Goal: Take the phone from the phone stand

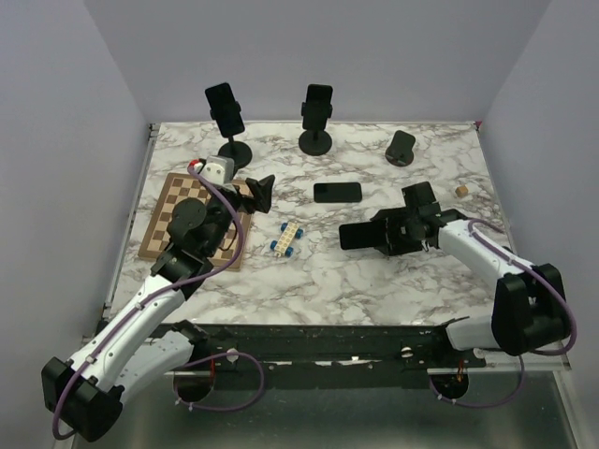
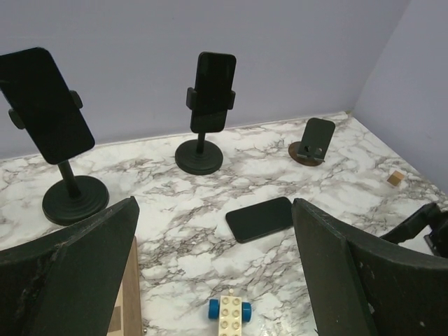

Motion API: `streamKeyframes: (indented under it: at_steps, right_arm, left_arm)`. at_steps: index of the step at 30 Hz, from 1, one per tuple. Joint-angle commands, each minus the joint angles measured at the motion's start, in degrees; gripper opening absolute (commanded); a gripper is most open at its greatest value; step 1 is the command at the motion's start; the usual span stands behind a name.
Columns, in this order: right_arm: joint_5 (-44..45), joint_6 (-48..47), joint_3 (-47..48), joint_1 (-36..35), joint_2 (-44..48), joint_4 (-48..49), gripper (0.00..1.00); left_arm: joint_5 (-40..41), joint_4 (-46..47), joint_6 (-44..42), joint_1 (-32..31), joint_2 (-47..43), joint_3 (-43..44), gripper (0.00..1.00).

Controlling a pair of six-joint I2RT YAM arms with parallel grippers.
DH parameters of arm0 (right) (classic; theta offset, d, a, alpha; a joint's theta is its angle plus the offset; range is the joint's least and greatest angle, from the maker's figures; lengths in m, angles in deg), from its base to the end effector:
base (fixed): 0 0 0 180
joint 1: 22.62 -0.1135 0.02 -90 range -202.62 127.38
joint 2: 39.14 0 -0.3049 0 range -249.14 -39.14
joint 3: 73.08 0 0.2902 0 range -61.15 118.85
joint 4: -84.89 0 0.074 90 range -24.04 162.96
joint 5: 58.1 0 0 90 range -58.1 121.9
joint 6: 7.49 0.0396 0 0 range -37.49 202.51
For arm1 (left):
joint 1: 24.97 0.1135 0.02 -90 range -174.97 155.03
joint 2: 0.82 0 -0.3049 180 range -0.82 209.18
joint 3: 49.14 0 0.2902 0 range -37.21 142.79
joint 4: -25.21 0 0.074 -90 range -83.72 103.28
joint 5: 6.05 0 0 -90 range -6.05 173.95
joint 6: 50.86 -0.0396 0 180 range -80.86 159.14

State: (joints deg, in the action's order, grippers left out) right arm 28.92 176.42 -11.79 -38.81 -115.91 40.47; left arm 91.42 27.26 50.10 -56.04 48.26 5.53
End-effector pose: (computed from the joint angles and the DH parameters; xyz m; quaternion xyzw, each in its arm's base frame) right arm 0.2749 0.0820 0.2346 0.6004 0.7560 0.2271 0.1281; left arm 0.1923 -0.1098 0.3872 0.0664 0.6555 -0.2293 0.7165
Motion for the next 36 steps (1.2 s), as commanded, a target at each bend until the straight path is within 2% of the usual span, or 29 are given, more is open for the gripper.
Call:
streamKeyframes:
  at_steps: [1, 3, 14, 18, 20, 24, 29, 36]
  right_arm:
    - [-10.9, 15.2, -3.2, -0.7, -3.4, 13.3, 0.01]
    - [-9.3, 17.0, -2.5, -1.3, -5.1, 14.7, 0.01]
    - [-5.9, 19.2, 10.8, -5.6, -23.1, 8.2, 0.01]
    - [-4.5, 14.8, 22.4, -6.8, -30.3, -1.2, 0.01]
    - [-3.3, 14.2, 25.2, -6.8, -31.7, -4.8, 0.02]
    - [-0.1, 15.7, 24.6, -6.8, -31.1, -5.4, 0.06]
    - [-2.5, 12.5, 26.9, -6.8, -35.2, -8.0, 0.11]
    - [0.2, 12.0, 26.2, -6.8, -36.6, -7.9, 0.17]
  left_arm:
    - [0.1, 0.5, -0.1, 0.3, -2.0, 1.1, 0.99]
    - [0.2, 0.5, -0.1, 0.3, -2.1, 1.1, 0.99]
    - [-0.3, 0.8, 0.2, 0.3, -2.7, 1.1, 0.99]
    - [0.1, 0.8, 0.0, 0.3, -3.0, 1.0, 0.99]
    - [0.1, 0.9, -0.1, 0.3, -3.2, 0.9, 0.99]
    - [0.1, 1.0, -0.2, 0.3, -3.2, 0.9, 0.99]
    - [0.0, 1.0, 0.0, 0.3, -3.1, 0.9, 0.99]
    - [-0.4, 0.9, 0.2, 0.3, -2.9, 1.0, 0.99]
